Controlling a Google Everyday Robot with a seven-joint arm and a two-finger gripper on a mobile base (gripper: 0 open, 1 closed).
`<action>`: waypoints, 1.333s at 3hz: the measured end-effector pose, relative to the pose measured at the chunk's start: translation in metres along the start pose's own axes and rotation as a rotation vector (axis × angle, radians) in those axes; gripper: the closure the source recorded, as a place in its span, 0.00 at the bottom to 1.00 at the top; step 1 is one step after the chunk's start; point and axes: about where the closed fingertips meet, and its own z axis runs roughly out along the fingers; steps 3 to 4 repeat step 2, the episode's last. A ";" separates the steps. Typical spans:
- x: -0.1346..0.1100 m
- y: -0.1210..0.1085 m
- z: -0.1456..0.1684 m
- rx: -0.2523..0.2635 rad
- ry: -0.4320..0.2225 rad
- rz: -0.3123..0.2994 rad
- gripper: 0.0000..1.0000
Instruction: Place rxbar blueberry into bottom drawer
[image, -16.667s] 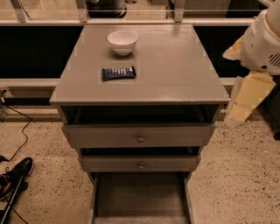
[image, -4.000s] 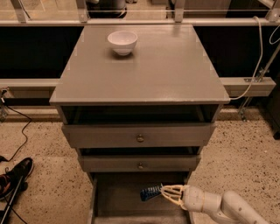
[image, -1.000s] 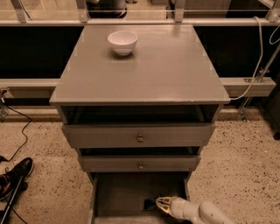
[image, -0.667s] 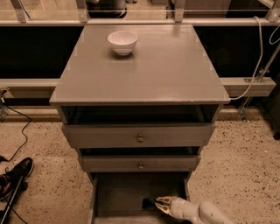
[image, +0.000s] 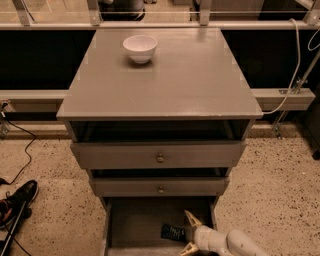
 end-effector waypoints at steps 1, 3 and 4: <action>-0.009 -0.002 -0.026 0.024 0.055 0.020 0.00; -0.016 0.006 -0.026 0.016 0.056 0.024 0.00; -0.016 0.006 -0.026 0.016 0.056 0.024 0.00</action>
Offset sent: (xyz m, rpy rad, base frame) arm -0.0110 -0.0166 0.0193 -0.0359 0.0175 -0.0488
